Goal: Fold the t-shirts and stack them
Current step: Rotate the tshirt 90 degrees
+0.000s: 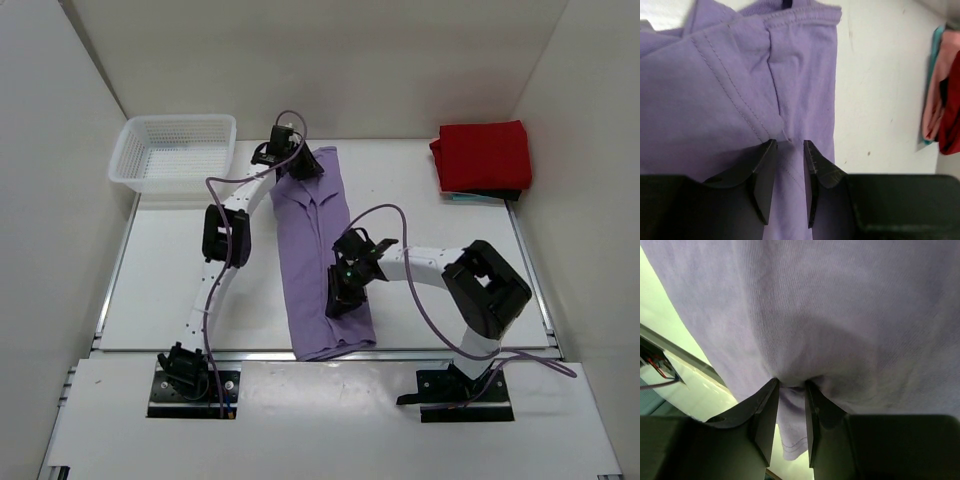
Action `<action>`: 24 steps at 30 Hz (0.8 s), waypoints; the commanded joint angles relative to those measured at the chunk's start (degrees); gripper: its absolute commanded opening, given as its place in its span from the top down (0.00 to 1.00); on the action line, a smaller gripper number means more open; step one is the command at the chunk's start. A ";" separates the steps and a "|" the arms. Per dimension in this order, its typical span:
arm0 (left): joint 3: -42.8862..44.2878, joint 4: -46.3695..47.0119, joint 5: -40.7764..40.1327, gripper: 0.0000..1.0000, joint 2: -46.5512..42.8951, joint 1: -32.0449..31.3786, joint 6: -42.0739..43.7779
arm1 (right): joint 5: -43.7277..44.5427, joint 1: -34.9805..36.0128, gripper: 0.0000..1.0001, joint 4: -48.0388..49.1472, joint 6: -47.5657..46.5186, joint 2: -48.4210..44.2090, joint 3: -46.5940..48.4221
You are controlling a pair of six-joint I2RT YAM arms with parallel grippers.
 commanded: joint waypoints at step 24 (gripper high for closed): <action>-90.60 -0.85 1.00 0.51 -81.07 -10.18 7.50 | 3.36 -22.82 0.41 -13.79 -17.73 -25.40 -7.81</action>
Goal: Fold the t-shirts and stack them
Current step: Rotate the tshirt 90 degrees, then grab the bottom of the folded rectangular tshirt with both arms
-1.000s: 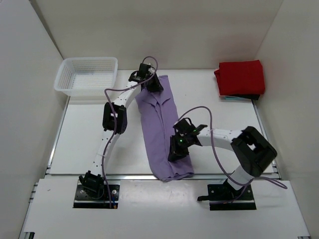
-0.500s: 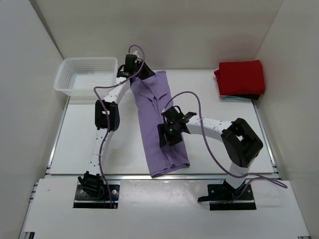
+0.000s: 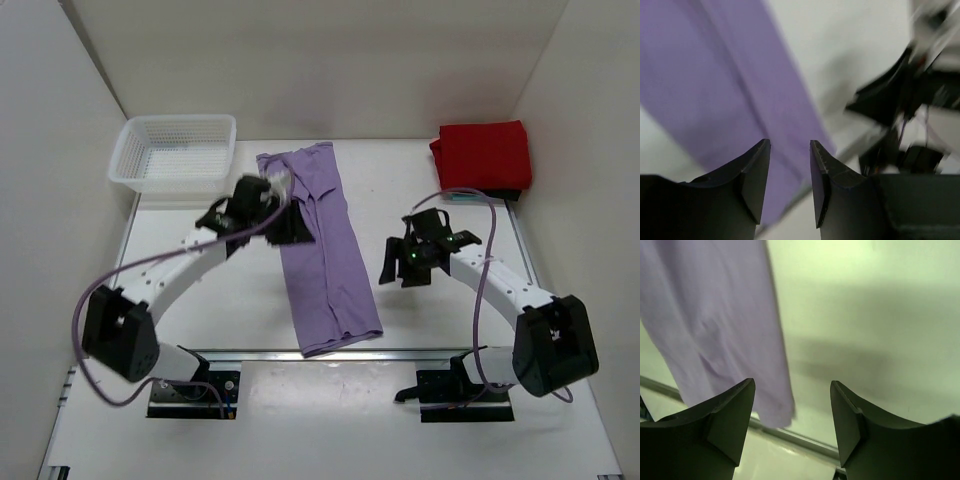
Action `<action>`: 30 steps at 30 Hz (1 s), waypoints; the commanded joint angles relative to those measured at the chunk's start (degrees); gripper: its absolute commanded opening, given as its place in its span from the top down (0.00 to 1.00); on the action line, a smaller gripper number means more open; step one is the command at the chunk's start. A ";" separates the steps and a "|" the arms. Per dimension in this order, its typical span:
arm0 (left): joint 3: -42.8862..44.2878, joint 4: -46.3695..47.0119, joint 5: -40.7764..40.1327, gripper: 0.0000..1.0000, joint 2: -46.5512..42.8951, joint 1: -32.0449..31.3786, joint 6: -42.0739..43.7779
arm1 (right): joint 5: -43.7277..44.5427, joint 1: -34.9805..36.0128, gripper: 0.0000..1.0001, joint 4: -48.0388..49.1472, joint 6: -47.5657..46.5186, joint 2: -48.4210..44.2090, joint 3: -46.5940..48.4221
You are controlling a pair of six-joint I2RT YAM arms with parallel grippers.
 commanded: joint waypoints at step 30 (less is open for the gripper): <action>-44.86 9.05 -8.05 0.98 -10.35 -25.88 -23.44 | -14.53 11.02 1.00 9.73 8.48 -7.15 -23.20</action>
